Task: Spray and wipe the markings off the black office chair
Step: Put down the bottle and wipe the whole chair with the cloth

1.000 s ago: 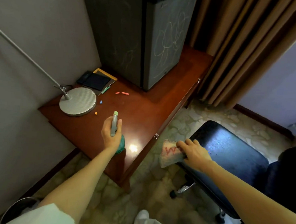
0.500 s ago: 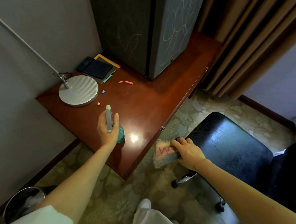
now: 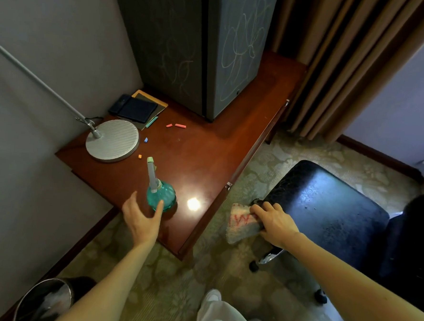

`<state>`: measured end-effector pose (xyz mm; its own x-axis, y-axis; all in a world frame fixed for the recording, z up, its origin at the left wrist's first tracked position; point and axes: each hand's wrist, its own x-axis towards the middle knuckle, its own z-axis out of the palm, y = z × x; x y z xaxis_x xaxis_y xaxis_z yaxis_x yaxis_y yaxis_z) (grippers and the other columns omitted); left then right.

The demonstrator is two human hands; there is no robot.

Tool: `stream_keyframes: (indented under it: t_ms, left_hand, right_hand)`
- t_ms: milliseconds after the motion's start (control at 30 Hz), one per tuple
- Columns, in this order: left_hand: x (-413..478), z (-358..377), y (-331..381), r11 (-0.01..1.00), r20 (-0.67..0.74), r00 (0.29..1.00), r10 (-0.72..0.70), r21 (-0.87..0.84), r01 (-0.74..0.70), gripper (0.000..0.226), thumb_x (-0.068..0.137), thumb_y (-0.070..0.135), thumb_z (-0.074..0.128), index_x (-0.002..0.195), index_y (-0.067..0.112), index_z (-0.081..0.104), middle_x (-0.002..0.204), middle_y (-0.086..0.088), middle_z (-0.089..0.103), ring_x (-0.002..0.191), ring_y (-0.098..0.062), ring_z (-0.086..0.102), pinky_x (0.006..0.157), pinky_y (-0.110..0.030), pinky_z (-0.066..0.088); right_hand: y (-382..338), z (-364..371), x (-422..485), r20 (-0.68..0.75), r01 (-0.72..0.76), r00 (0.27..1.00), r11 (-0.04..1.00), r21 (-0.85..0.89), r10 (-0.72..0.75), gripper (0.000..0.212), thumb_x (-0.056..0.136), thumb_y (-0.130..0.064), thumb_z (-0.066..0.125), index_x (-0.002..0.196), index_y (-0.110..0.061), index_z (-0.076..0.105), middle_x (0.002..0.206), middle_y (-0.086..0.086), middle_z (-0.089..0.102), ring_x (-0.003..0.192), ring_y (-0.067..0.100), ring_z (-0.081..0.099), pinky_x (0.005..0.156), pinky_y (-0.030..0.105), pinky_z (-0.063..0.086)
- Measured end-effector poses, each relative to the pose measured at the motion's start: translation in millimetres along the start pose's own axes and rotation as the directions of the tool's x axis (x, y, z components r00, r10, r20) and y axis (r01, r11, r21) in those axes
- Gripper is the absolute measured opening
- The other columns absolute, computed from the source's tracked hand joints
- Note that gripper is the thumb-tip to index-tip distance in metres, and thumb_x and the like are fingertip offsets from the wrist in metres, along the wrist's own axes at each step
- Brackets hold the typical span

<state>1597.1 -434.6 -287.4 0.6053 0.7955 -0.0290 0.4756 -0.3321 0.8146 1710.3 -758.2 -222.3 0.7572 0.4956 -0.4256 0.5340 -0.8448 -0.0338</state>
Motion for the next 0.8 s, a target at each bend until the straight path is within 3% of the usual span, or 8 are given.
stream_keyframes:
  t_ms: [167,300,500,600,800]
  left_hand:
    - [-40.5,-20.8,-27.9,0.984,-0.002,0.999,-0.048,0.169,0.047,0.076,0.080,0.048,0.071,0.138,0.012,0.039,0.137,-0.016,0.039,0.125,-0.036,0.042,0.099,-0.054,0.043]
    - [-56.1,-23.2,-15.9,0.967,0.075,0.996,0.051,0.246,-0.068,0.070,0.080,0.044,0.072,0.134,0.009,0.043,0.132,-0.015,0.043,0.122,-0.032,0.044,0.097,-0.052,0.045]
    - [-80.0,5.6,35.6,0.962,0.138,0.980,0.142,0.215,-0.169,0.069,0.081,0.044,0.070,0.134,0.010,0.043,0.131,-0.011,0.045,0.119,-0.026,0.047,0.093,-0.048,0.049]
    - [-106.4,24.4,55.8,0.931,0.189,0.954,0.233,0.242,-0.275,0.059,0.083,0.039,0.070,0.129,0.009,0.048,0.128,-0.010,0.048,0.118,-0.027,0.047,0.096,-0.046,0.046]
    - [-195.7,66.5,82.7,0.837,0.320,0.872,0.370,0.292,-0.463,0.048,0.082,0.032,0.071,0.123,0.012,0.056,0.118,-0.005,0.052,0.107,-0.025,0.051,0.086,-0.040,0.047]
  right_hand:
    - [14.7,7.3,-18.3,-0.008,-0.047,0.999,0.999,0.020,0.048,0.061,0.088,-0.035,0.061,0.137,-0.038,0.024,0.128,0.001,0.039,0.113,0.025,0.040,0.081,0.043,0.053]
    - [32.5,12.6,-40.5,-0.013,-0.110,0.994,0.993,0.053,0.111,0.062,0.088,-0.033,0.060,0.138,-0.037,0.024,0.129,0.001,0.038,0.114,0.026,0.039,0.080,0.044,0.053]
    - [62.4,23.1,-79.1,-0.037,-0.152,0.987,0.983,0.099,0.157,0.061,0.088,-0.030,0.060,0.138,-0.035,0.026,0.129,0.002,0.038,0.116,0.027,0.038,0.079,0.043,0.052]
    - [84.4,32.2,-105.1,-0.055,-0.159,0.985,0.980,0.118,0.166,0.054,0.085,-0.025,0.059,0.129,-0.034,0.029,0.119,0.001,0.040,0.109,0.027,0.039,0.074,0.043,0.052]
    - [137.4,56.4,-172.3,-0.093,-0.166,0.980,0.979,0.122,0.178,0.052,0.085,-0.026,0.057,0.123,-0.038,0.024,0.119,0.000,0.041,0.110,0.027,0.040,0.071,0.038,0.045]
